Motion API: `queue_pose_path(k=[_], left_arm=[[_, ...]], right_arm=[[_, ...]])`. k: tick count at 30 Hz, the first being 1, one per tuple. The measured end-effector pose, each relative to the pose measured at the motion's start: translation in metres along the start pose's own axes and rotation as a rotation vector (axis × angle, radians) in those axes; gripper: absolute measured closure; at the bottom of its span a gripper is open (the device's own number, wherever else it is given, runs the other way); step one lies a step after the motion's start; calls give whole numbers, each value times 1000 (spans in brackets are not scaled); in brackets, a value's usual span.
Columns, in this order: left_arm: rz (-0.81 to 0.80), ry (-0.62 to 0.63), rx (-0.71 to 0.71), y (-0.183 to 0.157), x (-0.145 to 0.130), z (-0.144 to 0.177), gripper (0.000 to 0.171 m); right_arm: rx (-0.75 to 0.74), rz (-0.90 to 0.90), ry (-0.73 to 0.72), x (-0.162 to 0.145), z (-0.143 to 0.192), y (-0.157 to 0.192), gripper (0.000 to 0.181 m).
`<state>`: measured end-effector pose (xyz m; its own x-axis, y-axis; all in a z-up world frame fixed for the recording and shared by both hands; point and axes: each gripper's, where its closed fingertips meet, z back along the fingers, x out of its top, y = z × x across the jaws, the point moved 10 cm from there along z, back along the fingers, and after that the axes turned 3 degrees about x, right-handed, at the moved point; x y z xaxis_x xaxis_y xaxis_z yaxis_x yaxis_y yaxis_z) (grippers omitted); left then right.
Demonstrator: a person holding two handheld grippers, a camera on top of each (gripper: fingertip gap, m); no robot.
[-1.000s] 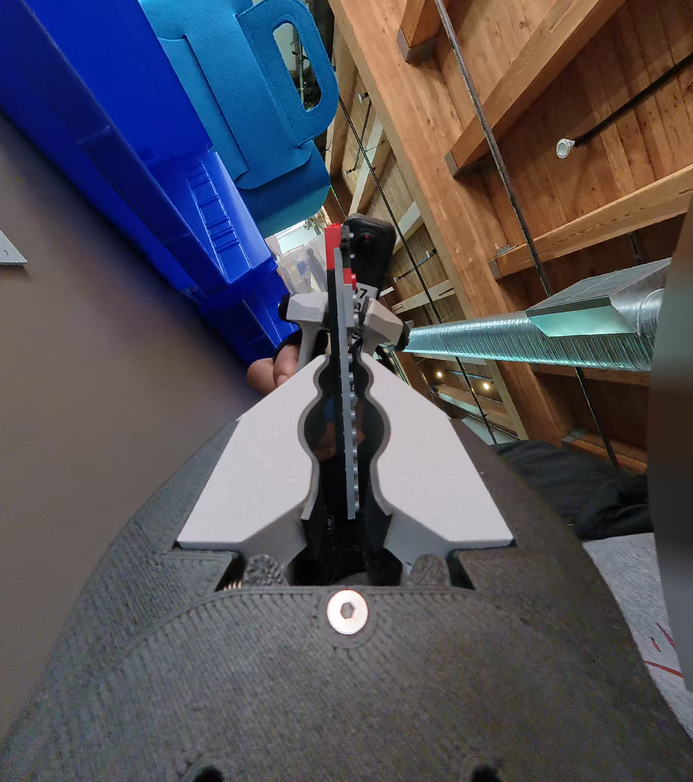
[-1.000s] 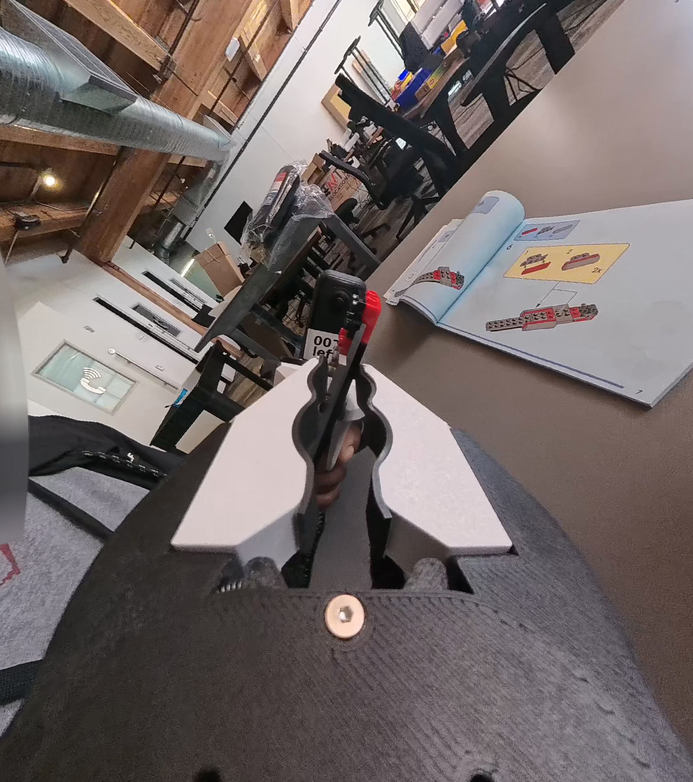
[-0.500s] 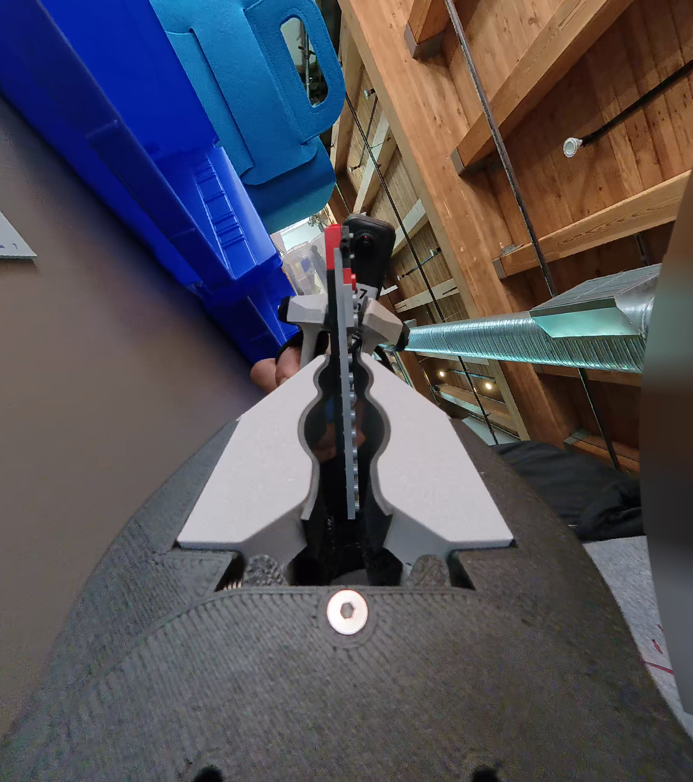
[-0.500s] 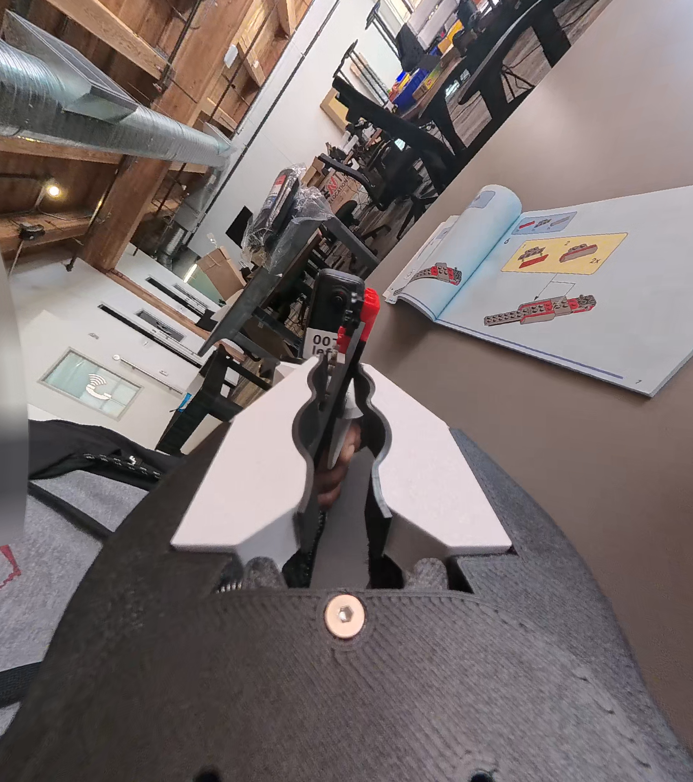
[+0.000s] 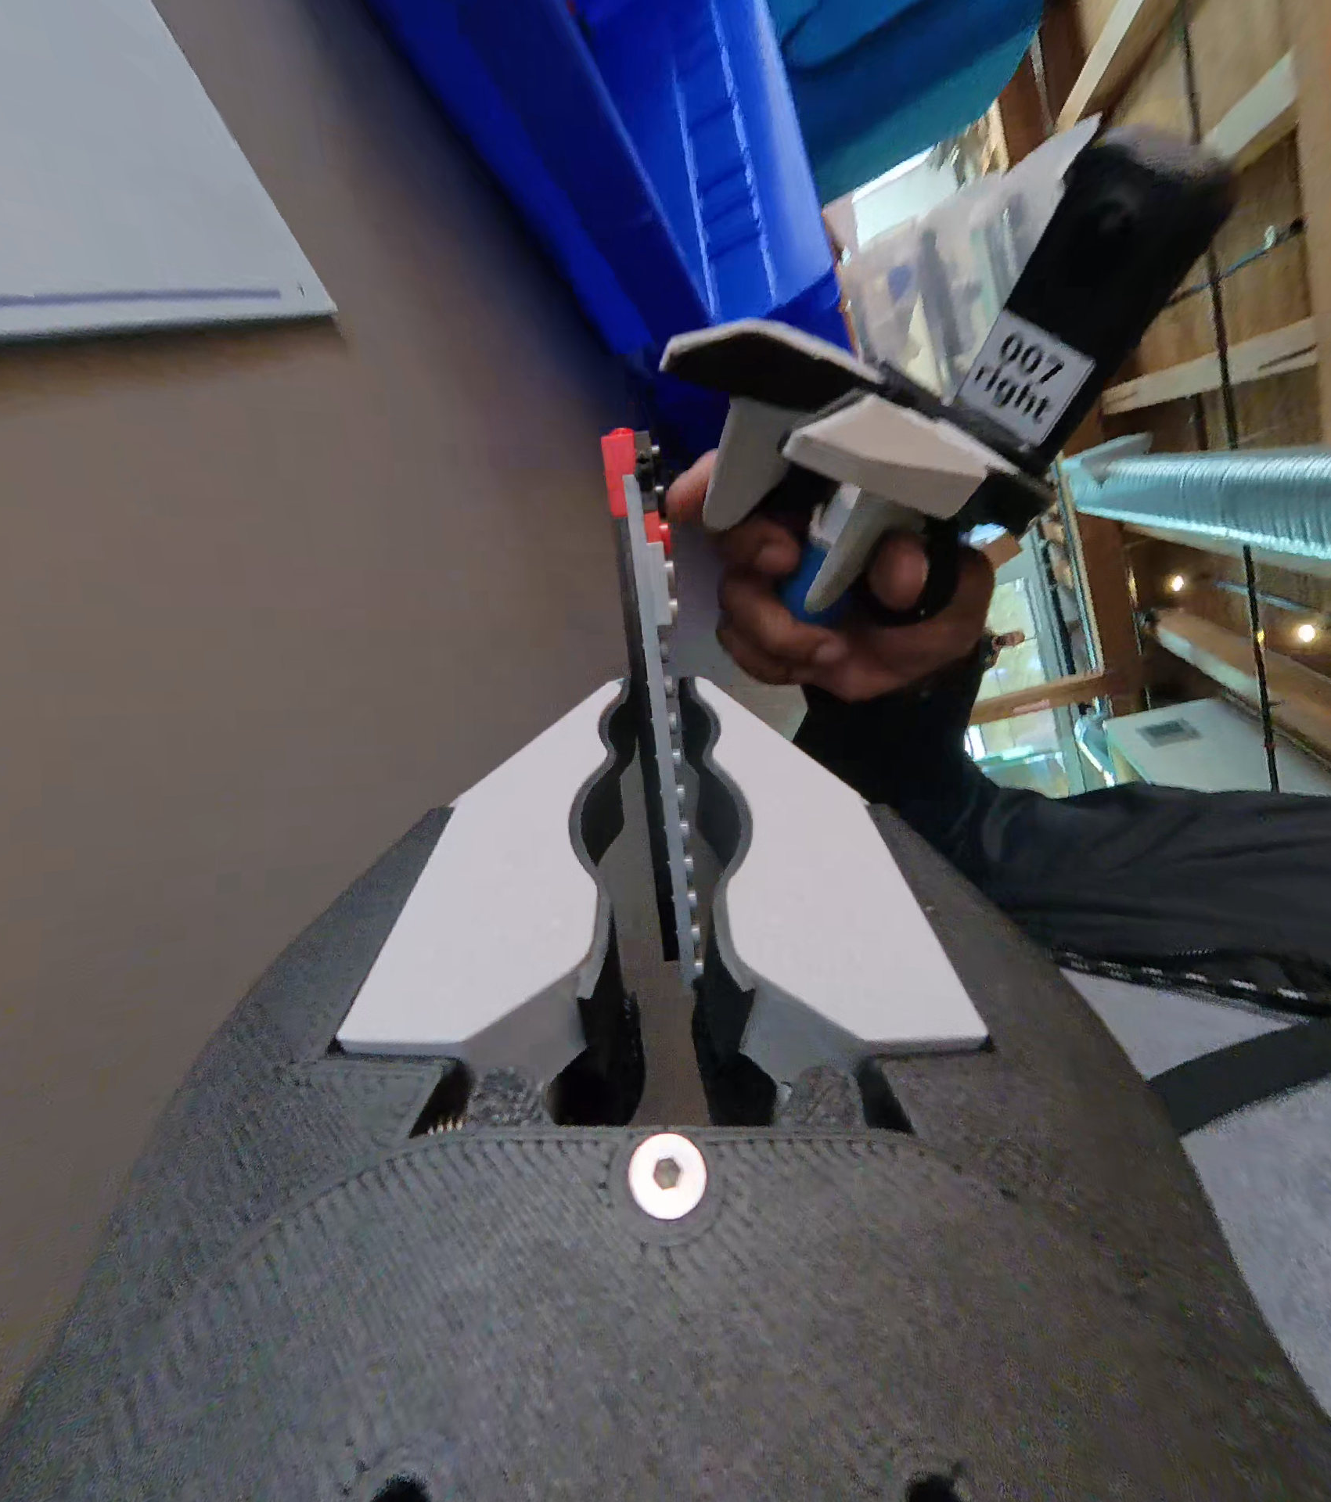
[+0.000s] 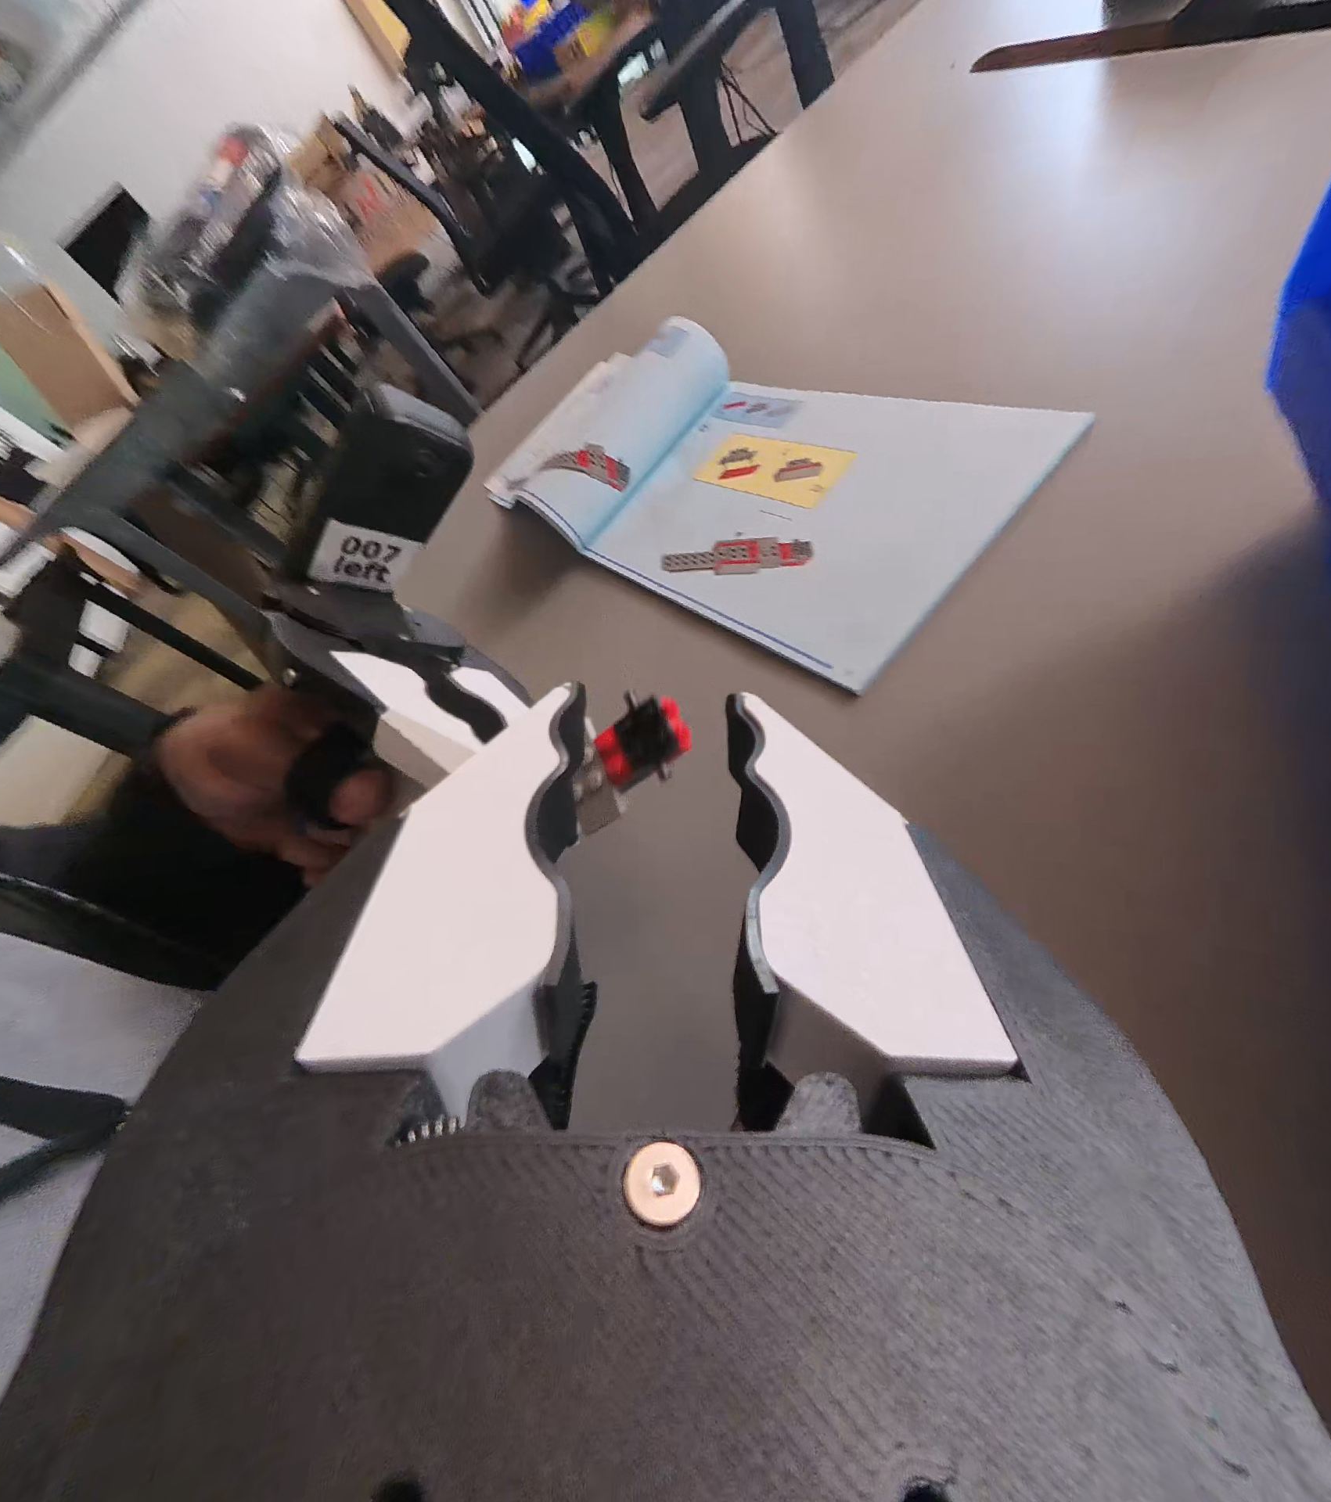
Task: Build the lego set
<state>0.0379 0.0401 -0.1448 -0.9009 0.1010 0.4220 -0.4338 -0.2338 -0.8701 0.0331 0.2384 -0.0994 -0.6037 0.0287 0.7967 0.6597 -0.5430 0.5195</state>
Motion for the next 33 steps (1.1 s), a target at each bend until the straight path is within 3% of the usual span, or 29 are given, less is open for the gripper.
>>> queue_pose_path(k=[7, 11, 17, 20, 23, 27, 33], left_arm=[[-24, 138, 167, 9, 6, -6, 155], [-2, 118, 159, 10, 9, -6, 145], [144, -216, 62, 18, 21, 27, 115], [238, -465, -69, 18, 29, 52, 115], [244, -629, -129, 10, 37, 71, 115], [217, -743, -134, 3, 47, 88, 116], [240, -880, -97, 17, 49, 107, 117]], right_arm=[[10, 5, 30, -4, 1, -15, 145], [15, -9, 51, -11, 2, -21, 144], [26, -51, 49, -15, 7, -28, 142], [42, -85, 51, -15, 6, -27, 142], [69, -114, 97, -9, 0, -18, 143], [67, 30, 306, 16, -24, 17, 143], [308, 318, 477, 80, -71, 149, 142]])
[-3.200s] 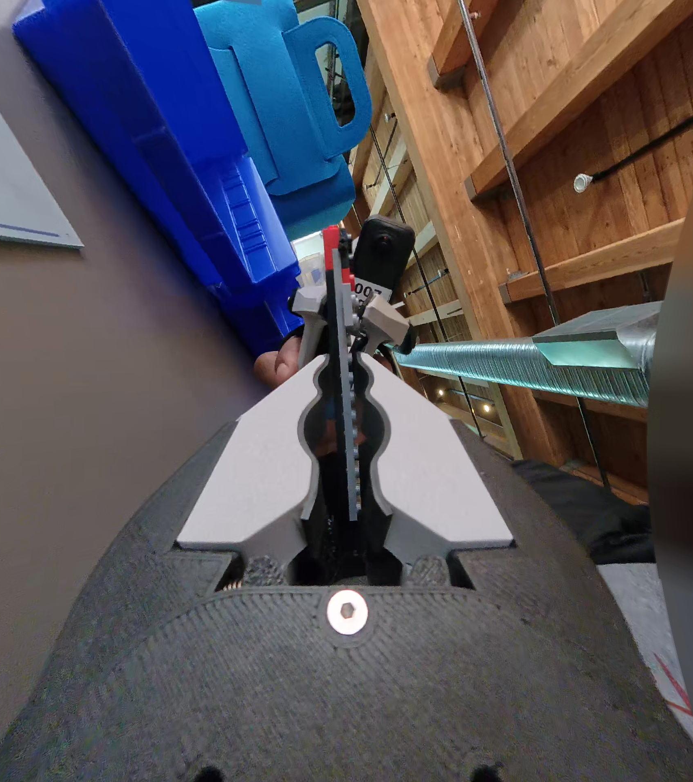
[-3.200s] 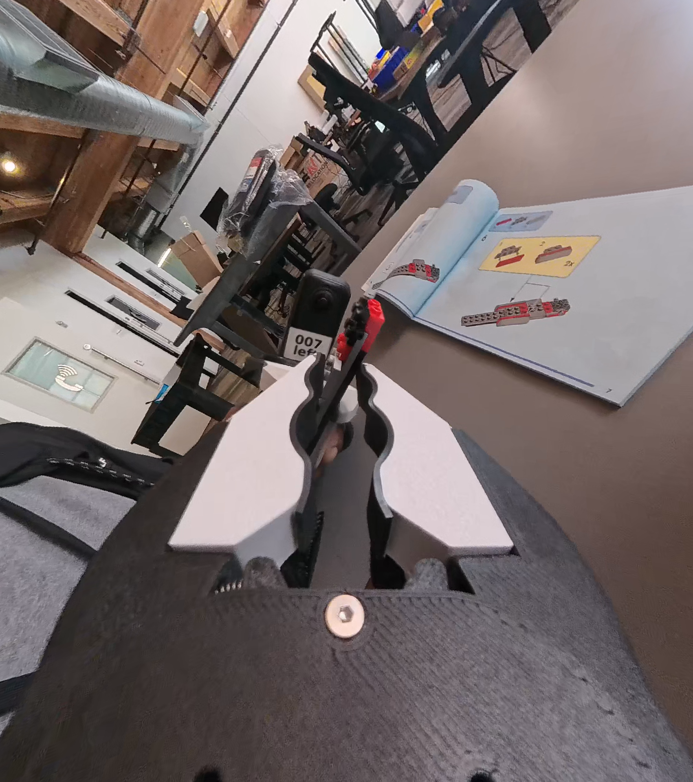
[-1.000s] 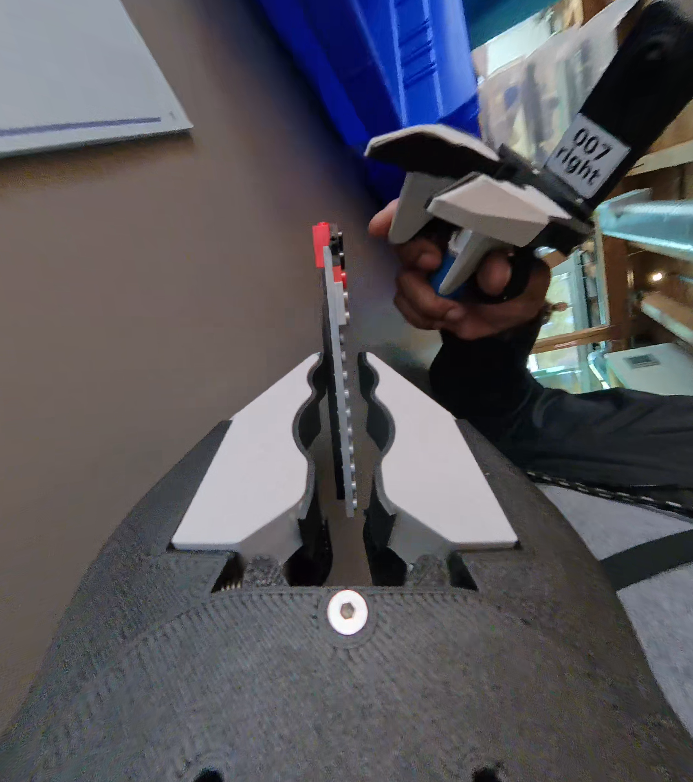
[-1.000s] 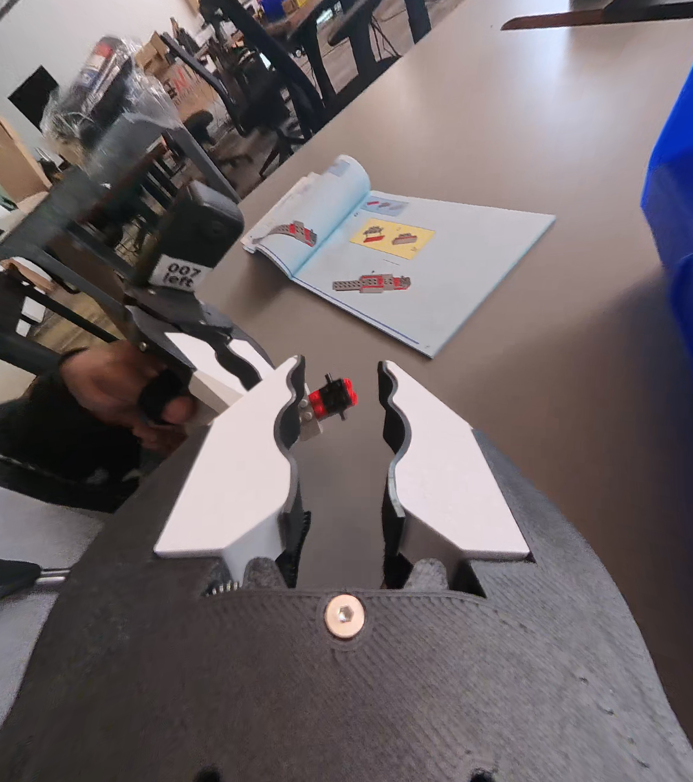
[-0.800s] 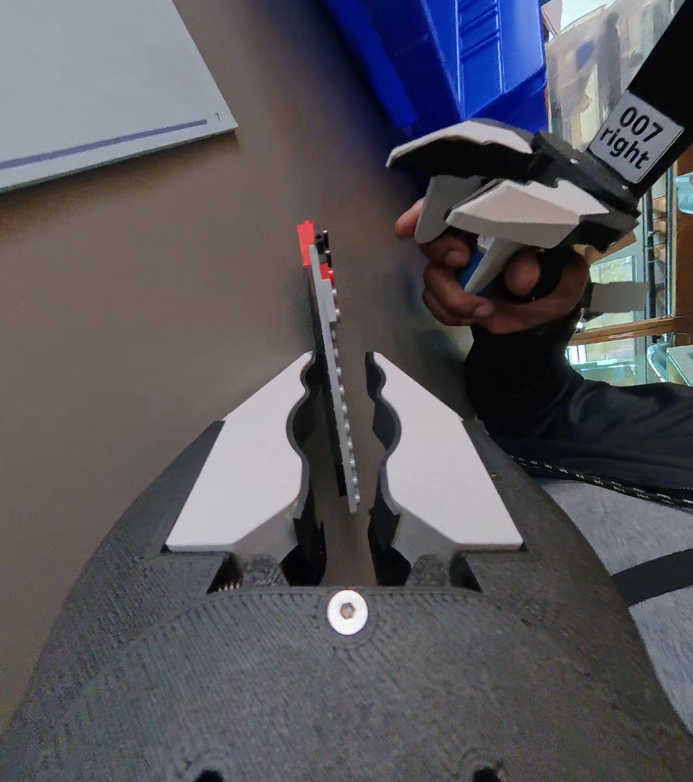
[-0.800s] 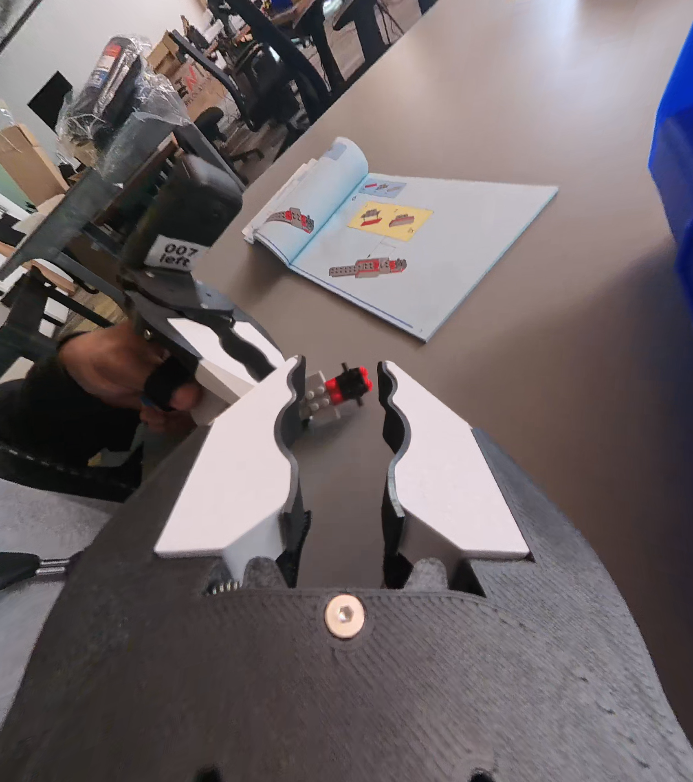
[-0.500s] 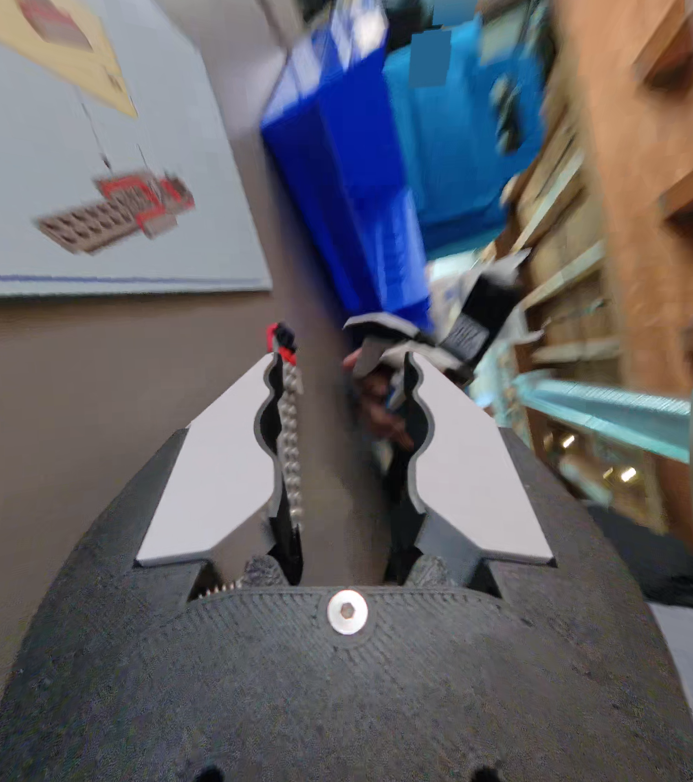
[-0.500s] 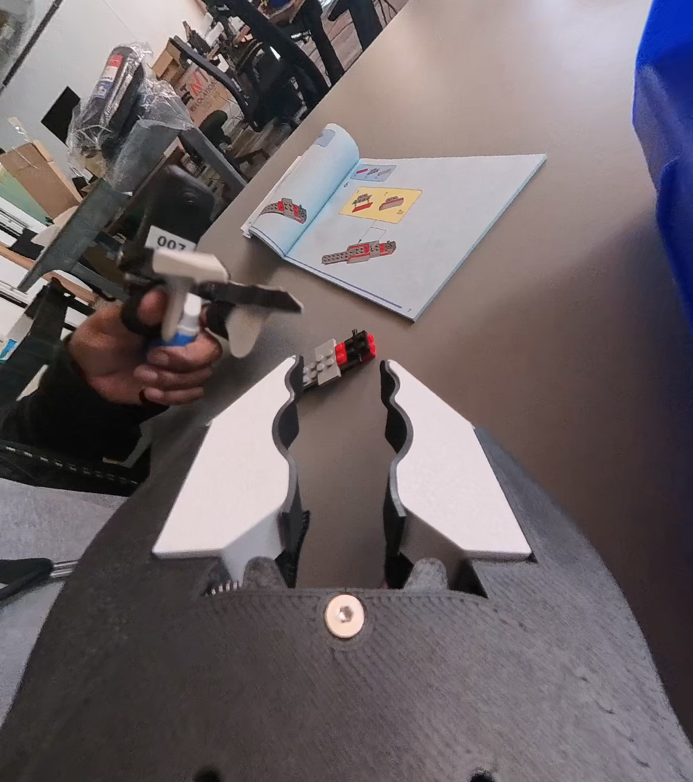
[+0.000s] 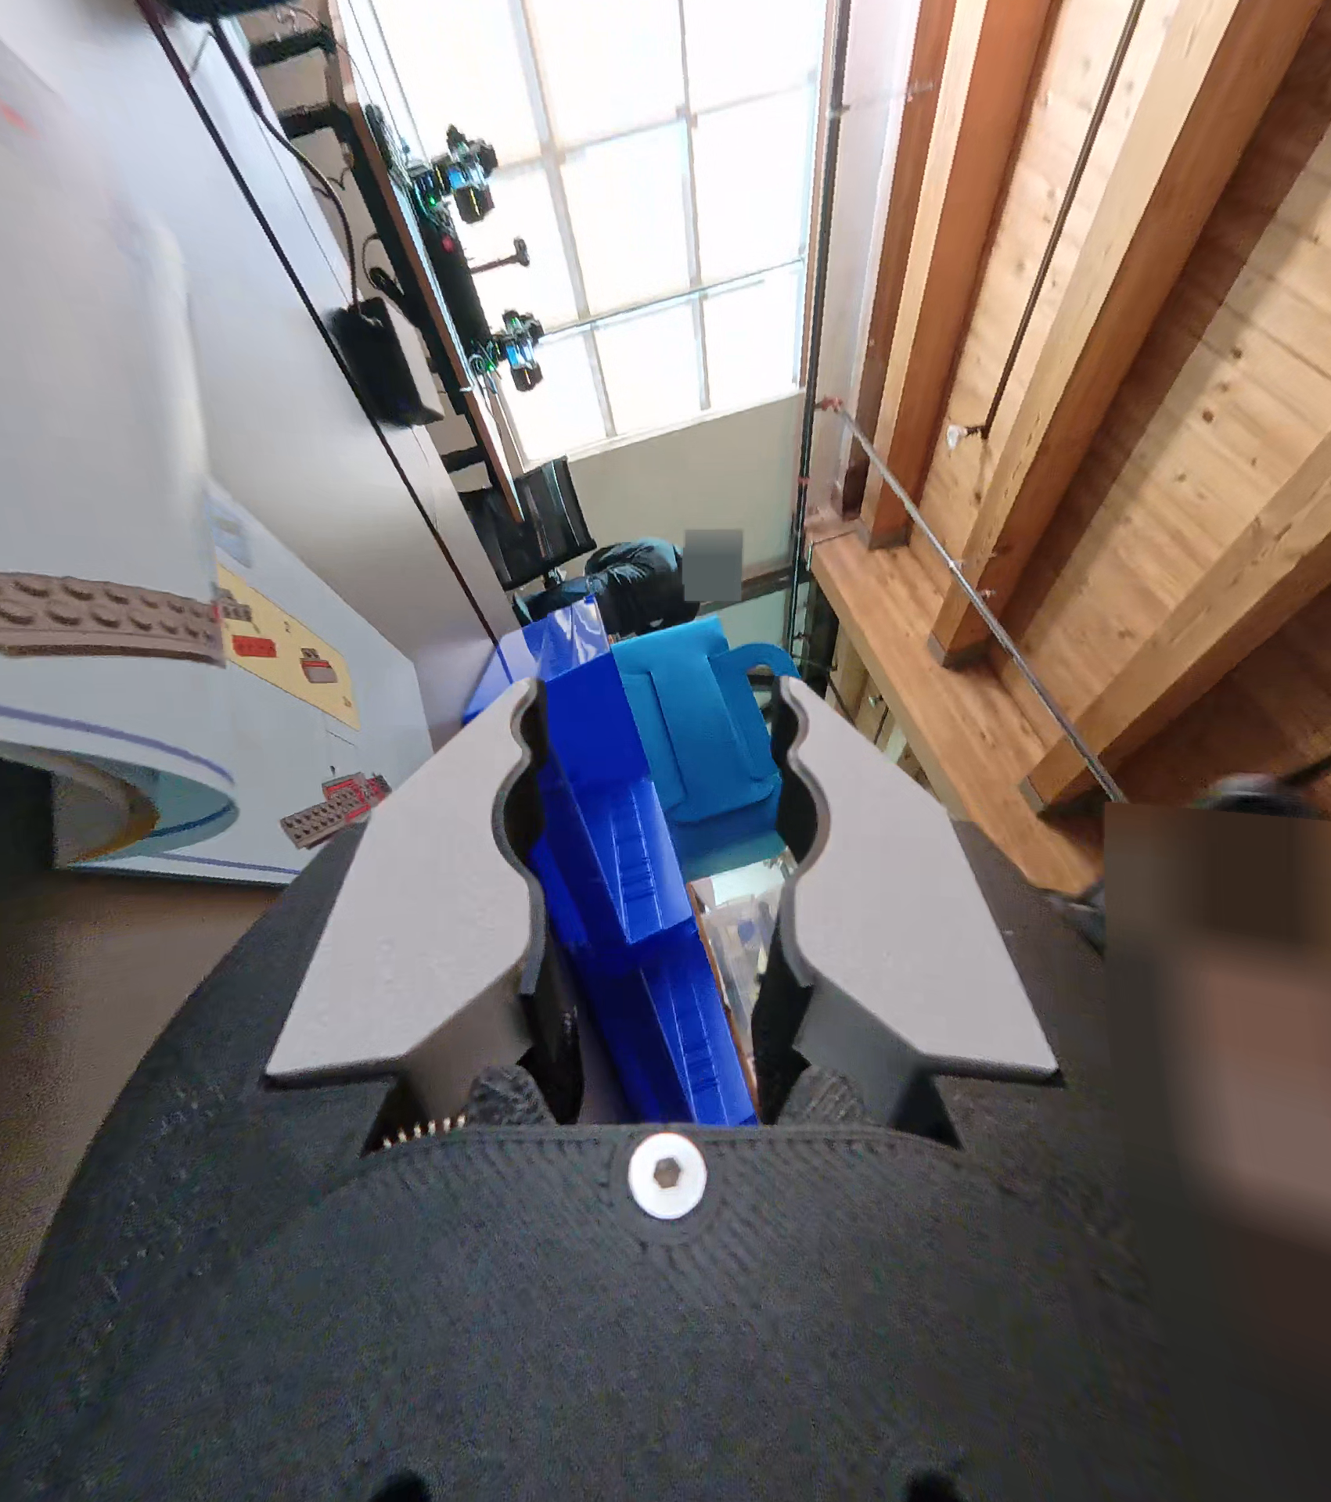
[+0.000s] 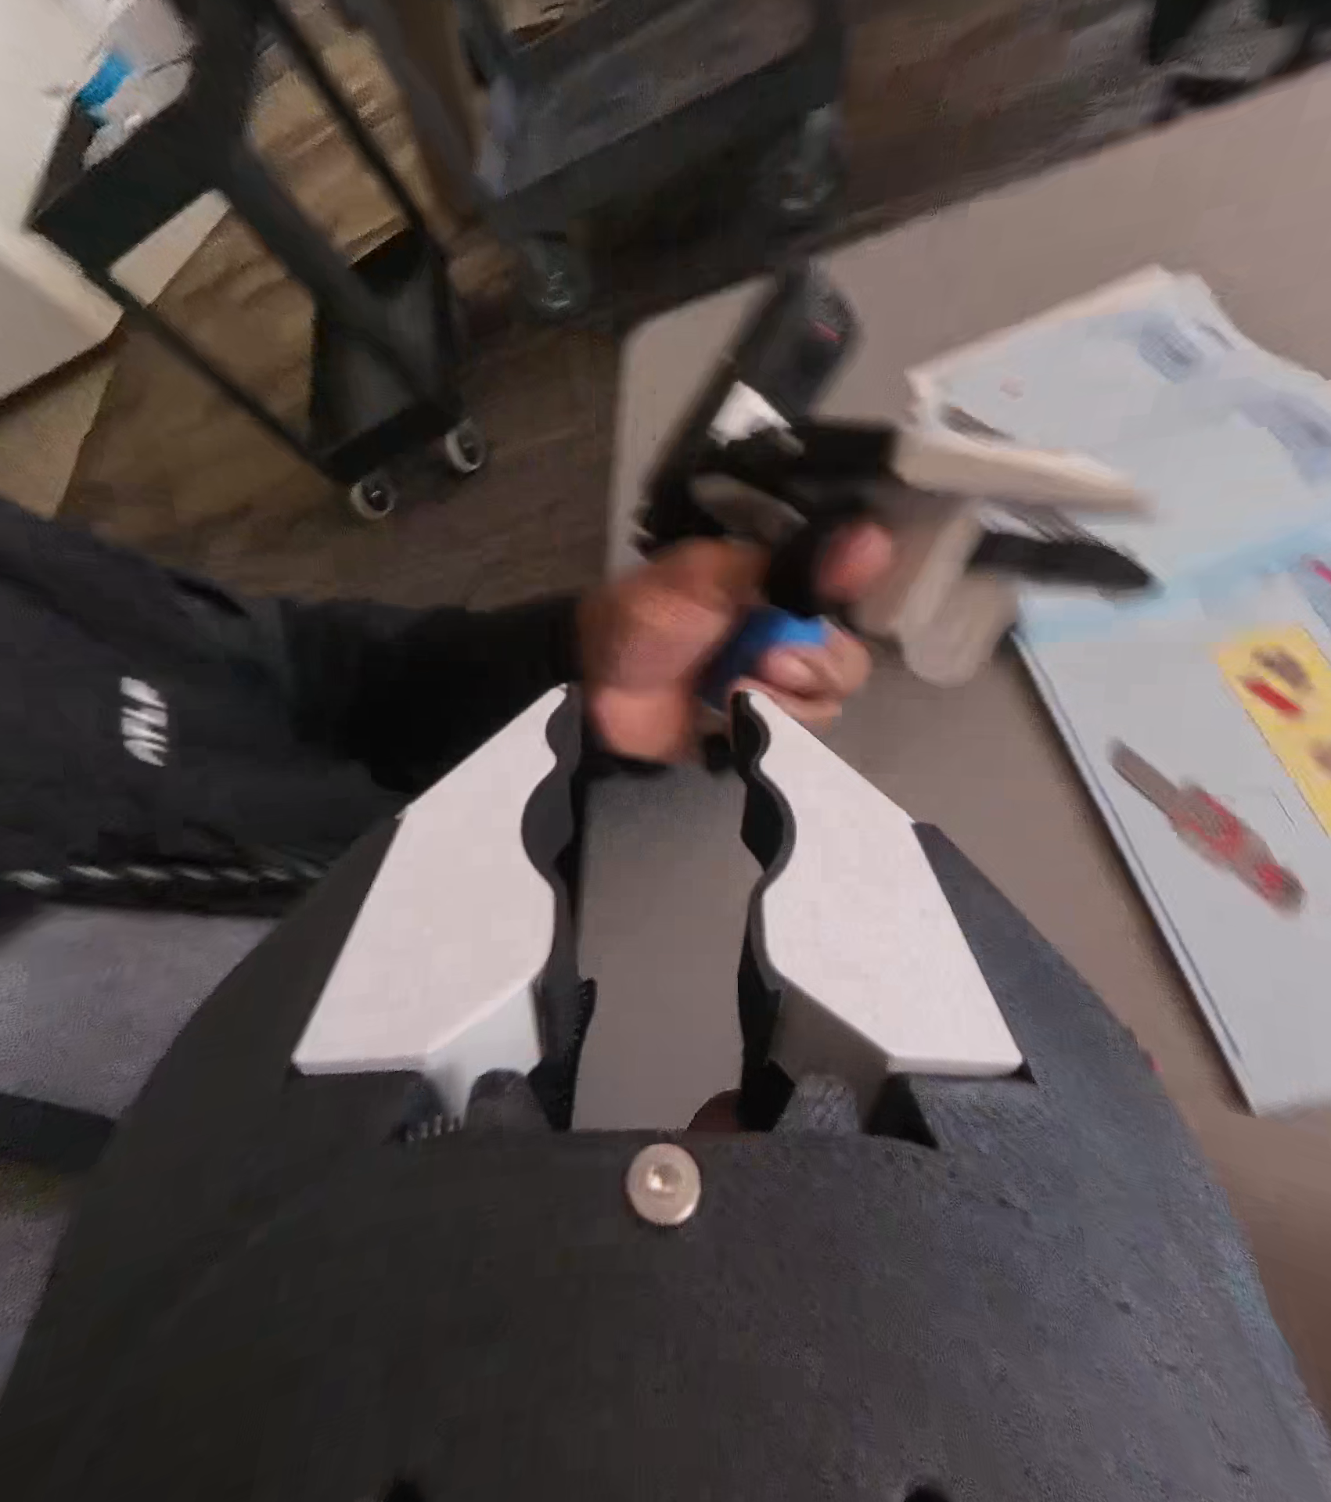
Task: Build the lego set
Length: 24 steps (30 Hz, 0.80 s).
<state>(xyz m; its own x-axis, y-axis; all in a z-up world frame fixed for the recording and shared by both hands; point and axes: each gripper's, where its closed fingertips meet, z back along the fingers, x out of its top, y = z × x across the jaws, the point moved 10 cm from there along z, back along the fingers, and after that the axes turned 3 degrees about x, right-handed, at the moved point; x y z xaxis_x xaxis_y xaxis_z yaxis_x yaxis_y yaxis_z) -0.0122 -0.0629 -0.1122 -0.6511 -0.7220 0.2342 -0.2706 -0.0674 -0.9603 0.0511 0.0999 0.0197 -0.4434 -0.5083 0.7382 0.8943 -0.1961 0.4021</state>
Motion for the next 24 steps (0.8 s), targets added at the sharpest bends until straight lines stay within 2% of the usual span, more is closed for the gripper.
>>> queue_pose_path(k=[4, 8, 10, 14, 20, 24], left_arm=[[20, 10, 14, 0, -7, -4, 118], [10, 26, 19, -6, -17, -9, 118], [22, 28, 20, -6, -20, -11, 119], [36, 41, 23, -3, -25, -17, 119], [27, 61, 24, -6, -31, -31, 120], [5, 64, 30, -7, -26, -38, 120]], right_arm=[[112, 135, 16, 49, -8, 57, 141], [132, 199, -59, 62, 8, 81, 144], [123, 204, -94, 58, 15, 81, 144], [112, 168, -75, 46, 13, 67, 143], [91, 142, -137, 47, 33, 57, 144], [85, 106, -128, 21, 22, 42, 141]])
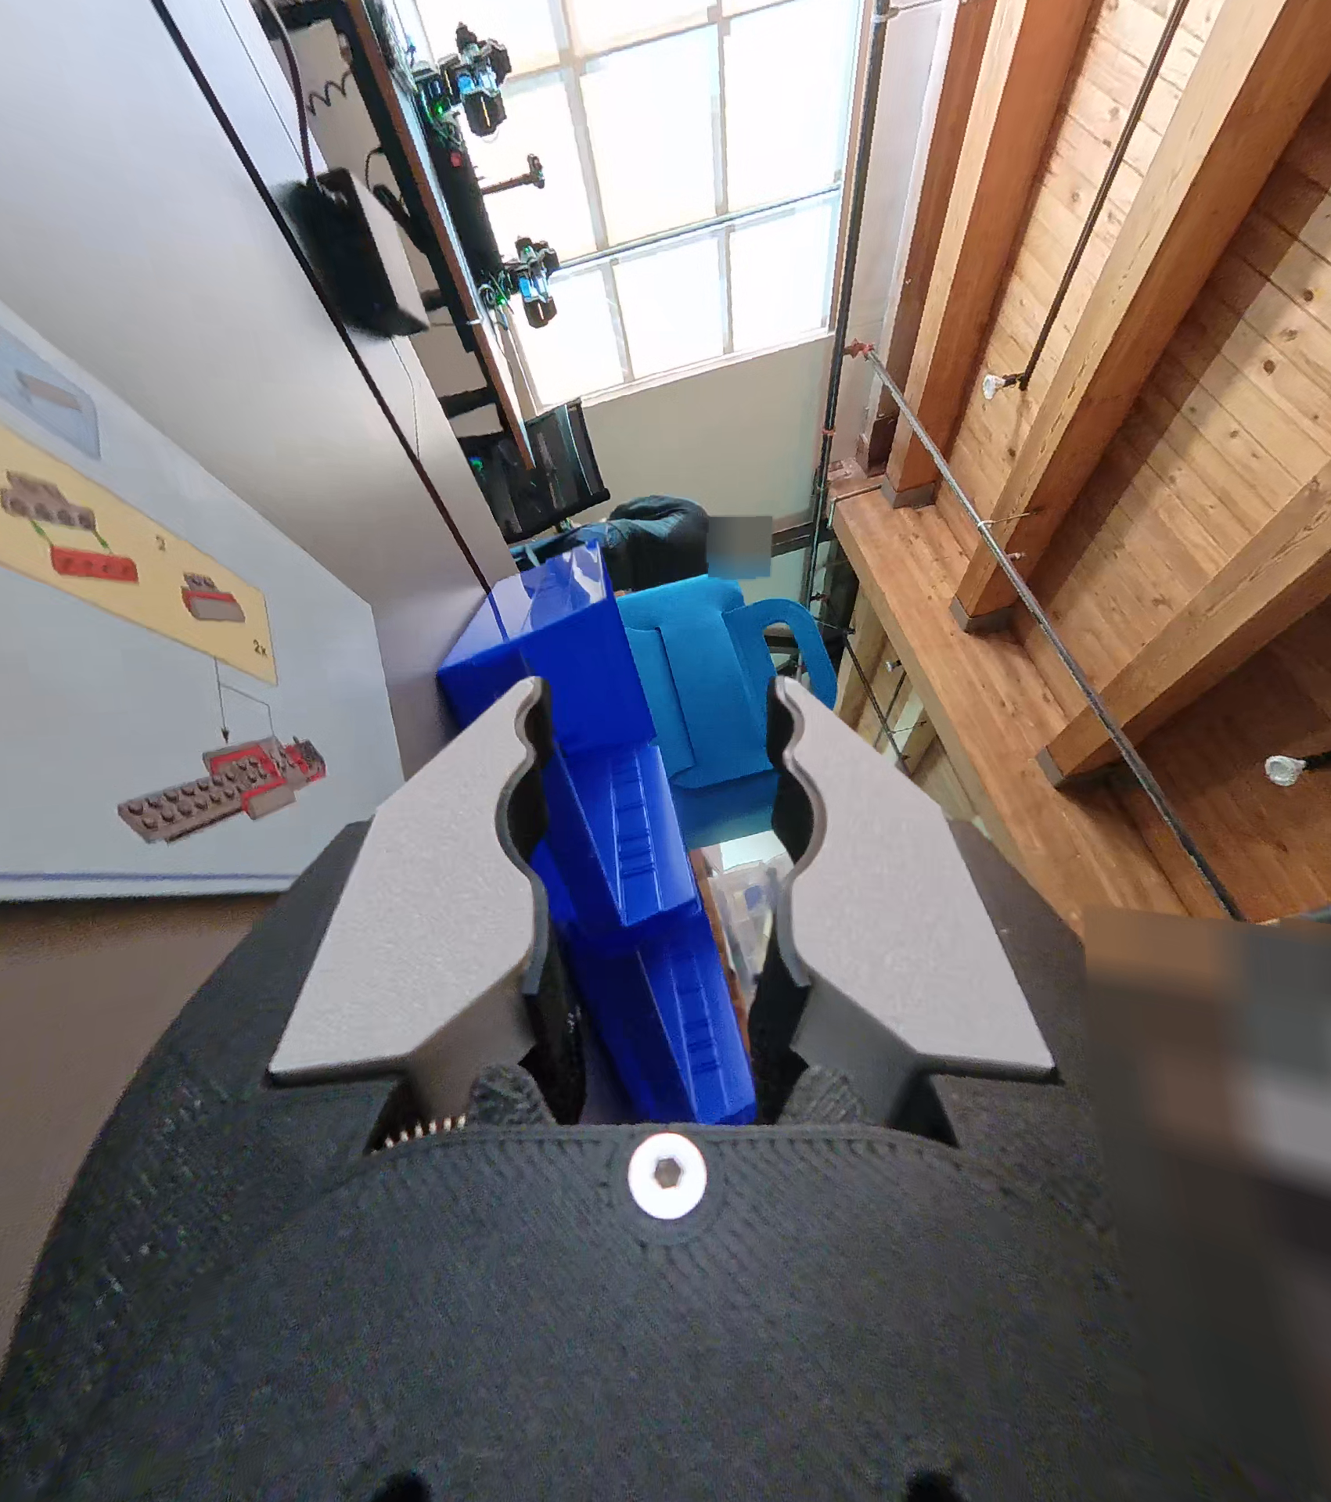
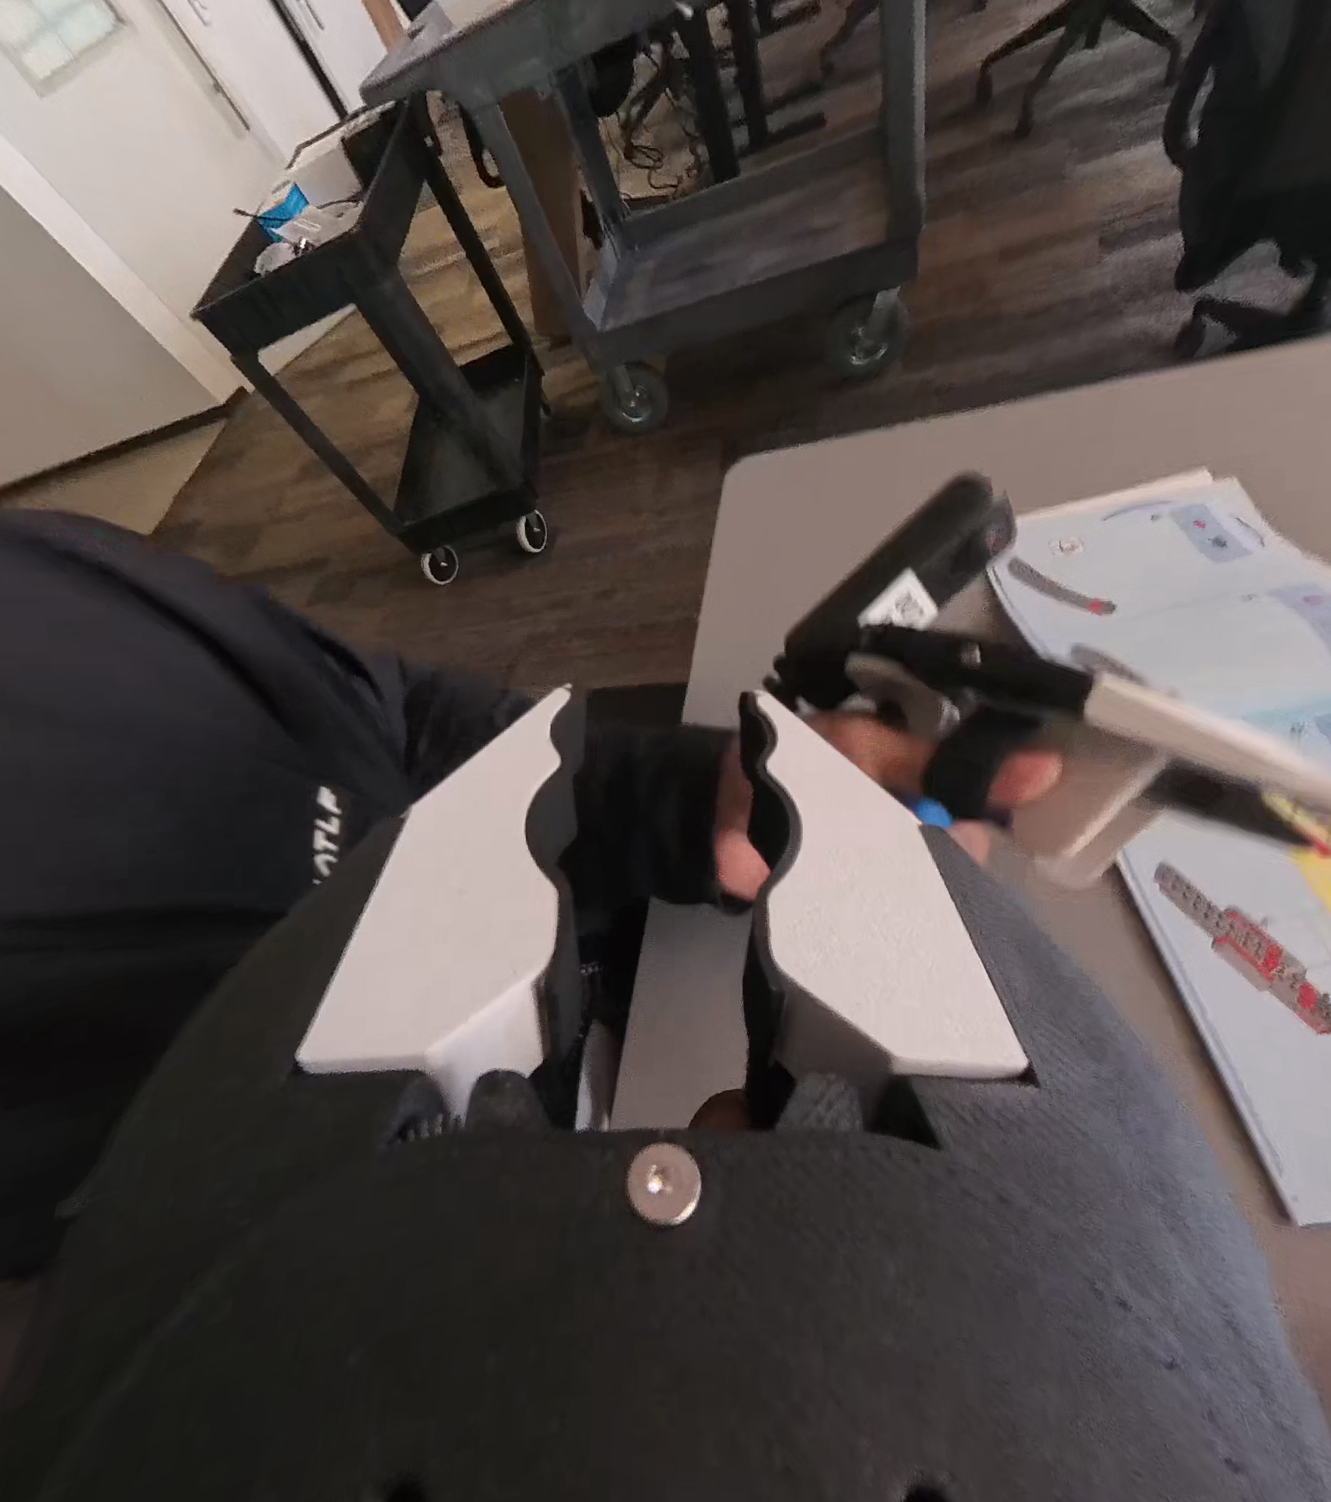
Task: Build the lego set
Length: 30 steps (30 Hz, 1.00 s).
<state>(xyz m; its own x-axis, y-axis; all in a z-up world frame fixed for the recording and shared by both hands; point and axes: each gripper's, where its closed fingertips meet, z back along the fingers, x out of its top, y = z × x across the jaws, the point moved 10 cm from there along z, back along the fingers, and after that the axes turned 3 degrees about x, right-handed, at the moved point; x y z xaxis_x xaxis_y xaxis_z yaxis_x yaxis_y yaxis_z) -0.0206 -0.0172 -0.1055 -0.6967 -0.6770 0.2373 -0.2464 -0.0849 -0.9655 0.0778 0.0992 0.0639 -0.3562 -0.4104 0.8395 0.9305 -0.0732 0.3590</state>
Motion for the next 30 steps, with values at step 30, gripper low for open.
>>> queue_pose_path(k=[30], left_arm=[[-1916, 2060, -348, -94, -317, -313, 139]], right_arm=[[127, -369, -71, -218, 15, -53, 140]])
